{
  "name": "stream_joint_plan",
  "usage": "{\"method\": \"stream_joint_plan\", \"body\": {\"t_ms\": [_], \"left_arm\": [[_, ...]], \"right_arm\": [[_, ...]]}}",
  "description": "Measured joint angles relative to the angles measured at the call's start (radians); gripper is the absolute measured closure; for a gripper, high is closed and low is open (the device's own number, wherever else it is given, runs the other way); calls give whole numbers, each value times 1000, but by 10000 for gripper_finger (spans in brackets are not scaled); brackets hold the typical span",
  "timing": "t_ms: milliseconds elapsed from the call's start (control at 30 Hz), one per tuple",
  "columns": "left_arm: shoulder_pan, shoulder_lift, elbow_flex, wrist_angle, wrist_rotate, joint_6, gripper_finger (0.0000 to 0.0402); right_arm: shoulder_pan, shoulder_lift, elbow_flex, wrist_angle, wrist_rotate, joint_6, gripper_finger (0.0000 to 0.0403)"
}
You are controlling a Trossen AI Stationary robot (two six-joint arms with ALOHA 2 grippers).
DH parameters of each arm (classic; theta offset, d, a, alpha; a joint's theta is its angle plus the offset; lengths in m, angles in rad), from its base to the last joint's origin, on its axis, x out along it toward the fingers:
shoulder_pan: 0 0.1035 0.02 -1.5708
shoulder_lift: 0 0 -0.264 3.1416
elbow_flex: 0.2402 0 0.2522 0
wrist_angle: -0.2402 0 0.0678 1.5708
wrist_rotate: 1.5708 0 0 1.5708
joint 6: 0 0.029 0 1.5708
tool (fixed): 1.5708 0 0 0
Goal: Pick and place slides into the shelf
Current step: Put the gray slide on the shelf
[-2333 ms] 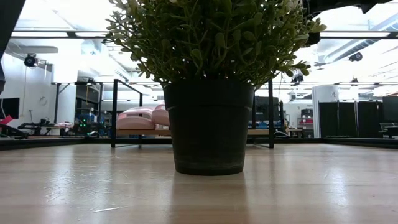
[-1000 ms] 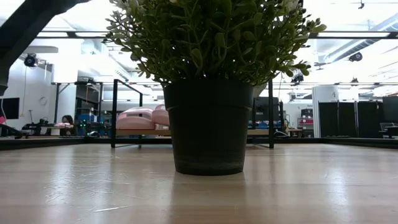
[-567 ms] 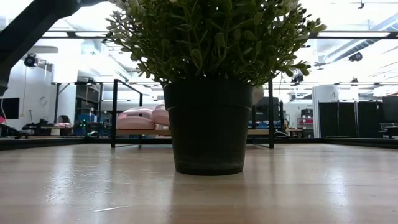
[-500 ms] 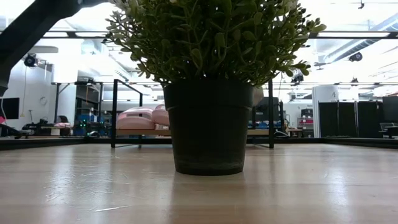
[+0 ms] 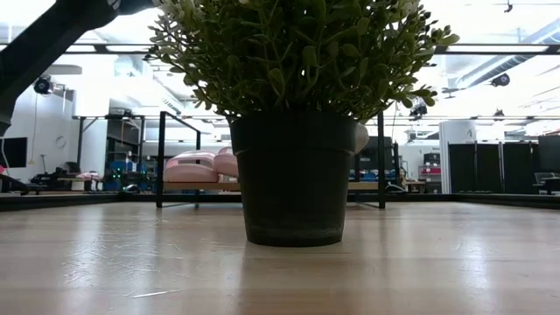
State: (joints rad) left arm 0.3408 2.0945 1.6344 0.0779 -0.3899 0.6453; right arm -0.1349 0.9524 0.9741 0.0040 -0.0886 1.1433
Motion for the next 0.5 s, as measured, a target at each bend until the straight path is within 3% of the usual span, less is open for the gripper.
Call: {"method": "stream_joint_plan", "body": {"t_ms": [233, 500], "left_arm": [[25, 0, -6, -6, 18, 0, 397], [38, 15, -8, 12, 45, -7, 354]], "right_arm": [[0, 0, 0, 0, 3, -1, 188], [0, 0, -1, 0, 4, -9, 188]]}}
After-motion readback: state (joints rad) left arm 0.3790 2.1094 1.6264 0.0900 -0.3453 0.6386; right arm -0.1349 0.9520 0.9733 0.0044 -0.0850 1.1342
